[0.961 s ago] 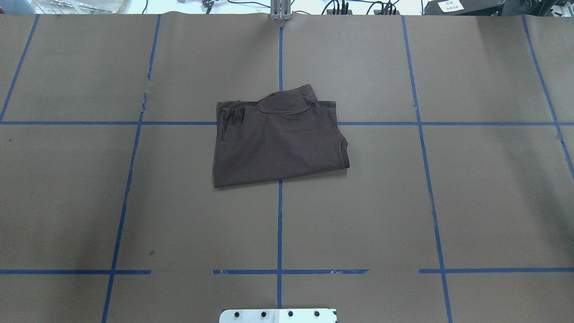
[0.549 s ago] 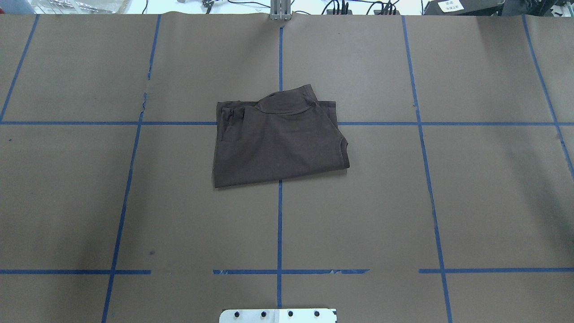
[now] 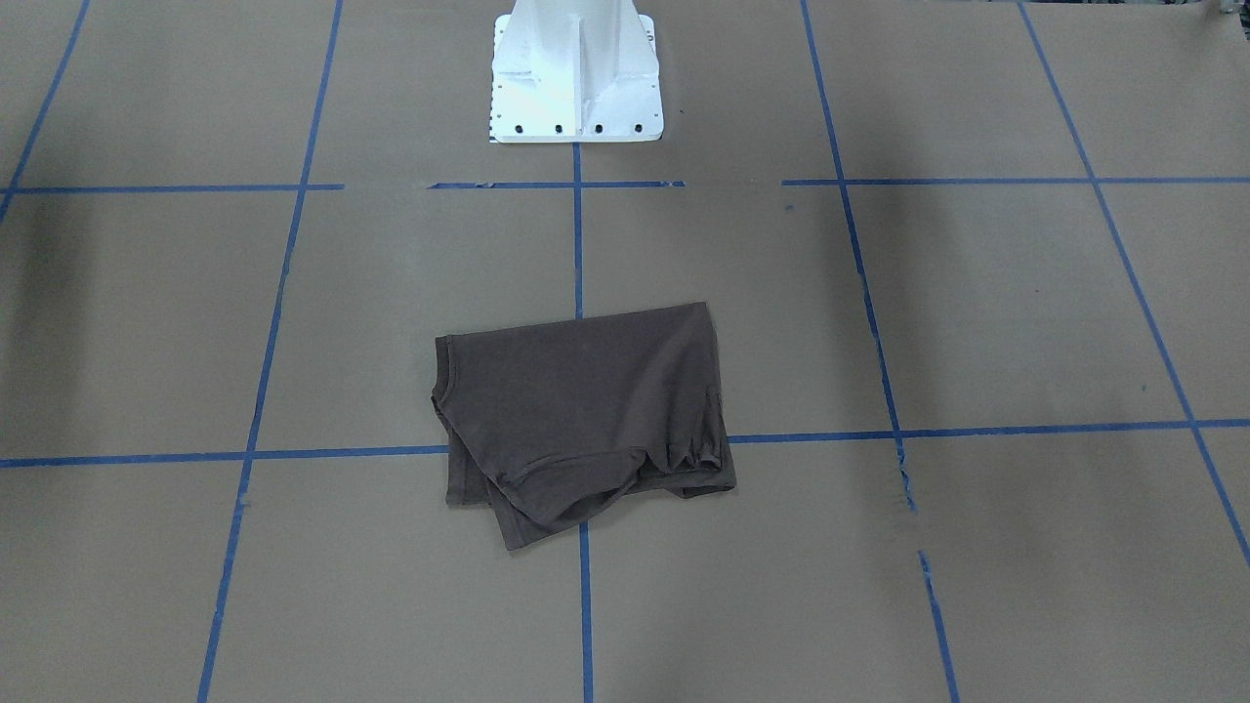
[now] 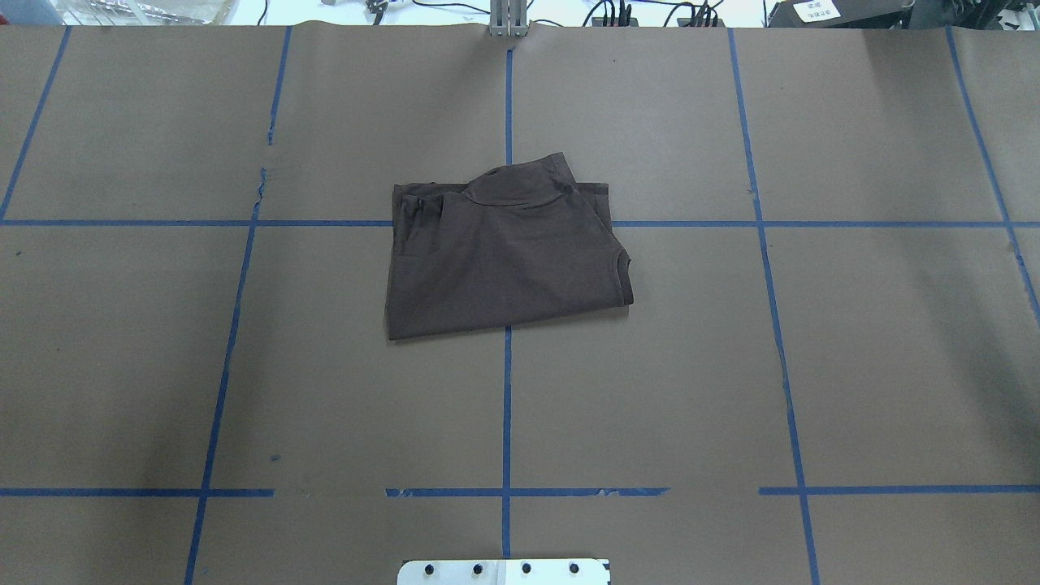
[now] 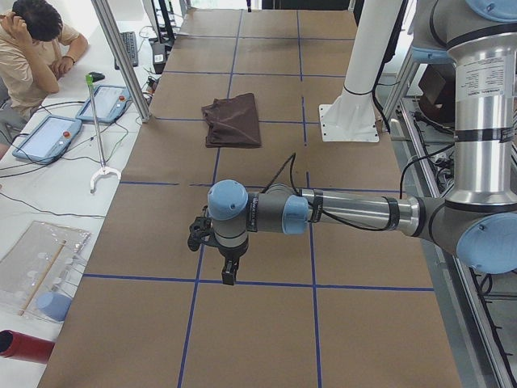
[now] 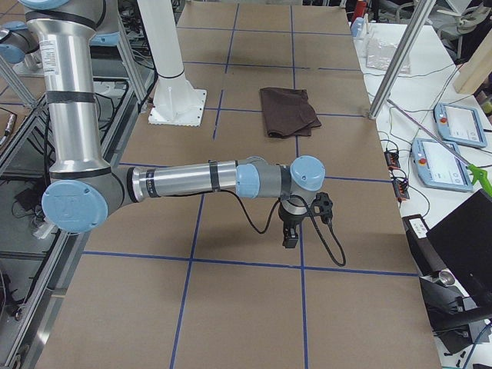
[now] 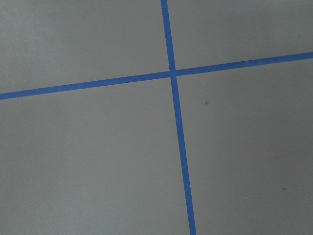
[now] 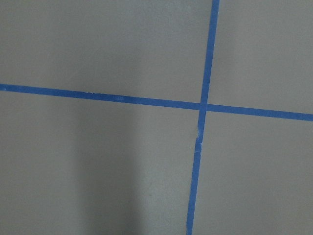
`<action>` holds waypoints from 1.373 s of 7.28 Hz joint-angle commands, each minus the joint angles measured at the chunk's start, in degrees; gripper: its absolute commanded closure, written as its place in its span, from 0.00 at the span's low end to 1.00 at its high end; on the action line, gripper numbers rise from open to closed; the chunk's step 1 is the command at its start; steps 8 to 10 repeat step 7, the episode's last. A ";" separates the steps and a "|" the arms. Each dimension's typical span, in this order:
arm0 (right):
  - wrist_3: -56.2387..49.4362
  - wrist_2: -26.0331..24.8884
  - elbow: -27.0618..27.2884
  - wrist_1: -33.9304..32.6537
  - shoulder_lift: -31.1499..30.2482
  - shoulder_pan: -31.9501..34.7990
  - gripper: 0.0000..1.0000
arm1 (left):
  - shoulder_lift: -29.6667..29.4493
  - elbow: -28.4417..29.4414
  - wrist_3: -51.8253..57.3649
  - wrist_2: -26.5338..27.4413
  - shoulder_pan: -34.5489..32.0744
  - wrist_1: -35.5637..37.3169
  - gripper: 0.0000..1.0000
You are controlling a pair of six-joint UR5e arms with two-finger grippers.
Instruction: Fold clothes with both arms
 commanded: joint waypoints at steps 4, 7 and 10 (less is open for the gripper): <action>0.00 0.09 0.19 0.03 0.58 0.00 0.00 | -2.48 -0.19 0.10 -0.12 0.00 -0.95 0.00; 0.00 0.35 0.89 -0.06 -0.03 0.00 0.00 | -2.74 -1.68 0.10 -2.21 0.00 -0.95 0.00; 0.00 0.35 0.89 -0.06 -0.03 0.00 0.00 | -2.74 -1.68 0.10 -2.21 0.00 -0.95 0.00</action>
